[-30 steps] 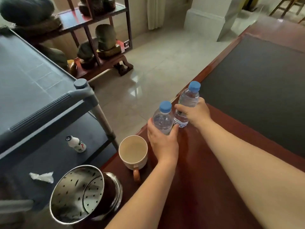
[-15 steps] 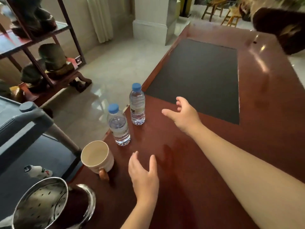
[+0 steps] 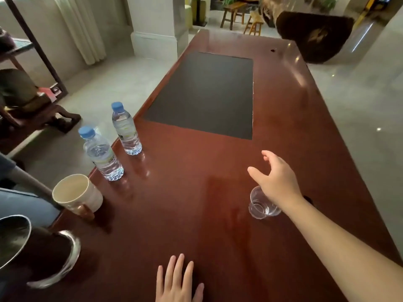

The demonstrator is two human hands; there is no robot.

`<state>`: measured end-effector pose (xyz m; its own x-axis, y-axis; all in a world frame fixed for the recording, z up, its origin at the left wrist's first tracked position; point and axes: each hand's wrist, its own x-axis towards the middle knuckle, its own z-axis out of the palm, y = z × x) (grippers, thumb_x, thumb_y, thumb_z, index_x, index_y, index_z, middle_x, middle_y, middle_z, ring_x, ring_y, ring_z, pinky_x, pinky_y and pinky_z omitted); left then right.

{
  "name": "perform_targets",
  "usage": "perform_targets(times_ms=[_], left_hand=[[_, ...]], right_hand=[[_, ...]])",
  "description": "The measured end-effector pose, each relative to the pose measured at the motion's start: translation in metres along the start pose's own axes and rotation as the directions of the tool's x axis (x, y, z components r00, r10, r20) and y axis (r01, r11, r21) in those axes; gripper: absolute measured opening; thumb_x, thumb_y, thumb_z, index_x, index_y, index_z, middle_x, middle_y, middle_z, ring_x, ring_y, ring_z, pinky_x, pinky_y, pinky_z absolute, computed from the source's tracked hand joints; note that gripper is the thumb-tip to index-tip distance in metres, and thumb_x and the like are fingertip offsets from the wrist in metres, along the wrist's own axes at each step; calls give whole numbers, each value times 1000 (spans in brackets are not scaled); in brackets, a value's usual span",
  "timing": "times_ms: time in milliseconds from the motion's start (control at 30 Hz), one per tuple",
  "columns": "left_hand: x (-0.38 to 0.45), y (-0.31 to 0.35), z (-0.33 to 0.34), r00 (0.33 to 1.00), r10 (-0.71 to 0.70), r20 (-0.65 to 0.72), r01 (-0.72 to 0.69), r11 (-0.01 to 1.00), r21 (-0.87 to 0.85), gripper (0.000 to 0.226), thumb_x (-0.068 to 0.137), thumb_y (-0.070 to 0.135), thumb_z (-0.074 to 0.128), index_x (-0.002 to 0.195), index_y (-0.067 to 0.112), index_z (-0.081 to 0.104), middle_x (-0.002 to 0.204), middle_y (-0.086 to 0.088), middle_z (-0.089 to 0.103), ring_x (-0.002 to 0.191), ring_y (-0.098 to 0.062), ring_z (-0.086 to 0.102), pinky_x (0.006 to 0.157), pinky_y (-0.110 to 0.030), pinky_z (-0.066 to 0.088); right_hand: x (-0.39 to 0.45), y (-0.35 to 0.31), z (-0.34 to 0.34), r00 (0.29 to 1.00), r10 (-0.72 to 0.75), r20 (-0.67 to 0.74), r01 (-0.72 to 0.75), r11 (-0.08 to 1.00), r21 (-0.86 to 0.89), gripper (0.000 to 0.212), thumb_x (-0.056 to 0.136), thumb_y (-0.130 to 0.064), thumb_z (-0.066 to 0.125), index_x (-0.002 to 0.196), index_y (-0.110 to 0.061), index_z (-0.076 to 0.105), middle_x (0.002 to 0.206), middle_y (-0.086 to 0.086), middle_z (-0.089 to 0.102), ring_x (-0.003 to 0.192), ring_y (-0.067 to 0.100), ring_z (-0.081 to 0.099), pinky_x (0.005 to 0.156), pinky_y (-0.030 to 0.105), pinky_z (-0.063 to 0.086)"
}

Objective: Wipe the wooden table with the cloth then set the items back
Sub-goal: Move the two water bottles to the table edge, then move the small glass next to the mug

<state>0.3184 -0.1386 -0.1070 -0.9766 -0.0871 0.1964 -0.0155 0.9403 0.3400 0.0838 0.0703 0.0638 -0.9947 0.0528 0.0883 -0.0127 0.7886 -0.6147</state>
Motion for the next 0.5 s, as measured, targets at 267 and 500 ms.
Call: perform_targets(times_ms=[267, 500], left_hand=[[-9, 0, 7, 998, -36, 54, 36, 999, 9, 56, 90, 51, 39, 108, 13, 76, 128, -13, 66, 128, -26, 45, 115, -43, 18], [-11, 0, 8, 998, -32, 47, 29, 998, 51, 56, 76, 47, 54, 116, 13, 73, 137, -11, 61, 134, -24, 42, 115, -44, 20]], right_hand=[[-28, 45, -3, 986, 147, 85, -132, 979, -157, 97, 71, -65, 66, 149, -18, 31, 147, 6, 43, 135, 29, 33, 102, 45, 38], [-44, 63, 21, 955, 227, 191, -193, 964, -184, 118, 63, -70, 71, 153, -21, 13, 152, 7, 34, 140, 30, 29, 104, 46, 39]])
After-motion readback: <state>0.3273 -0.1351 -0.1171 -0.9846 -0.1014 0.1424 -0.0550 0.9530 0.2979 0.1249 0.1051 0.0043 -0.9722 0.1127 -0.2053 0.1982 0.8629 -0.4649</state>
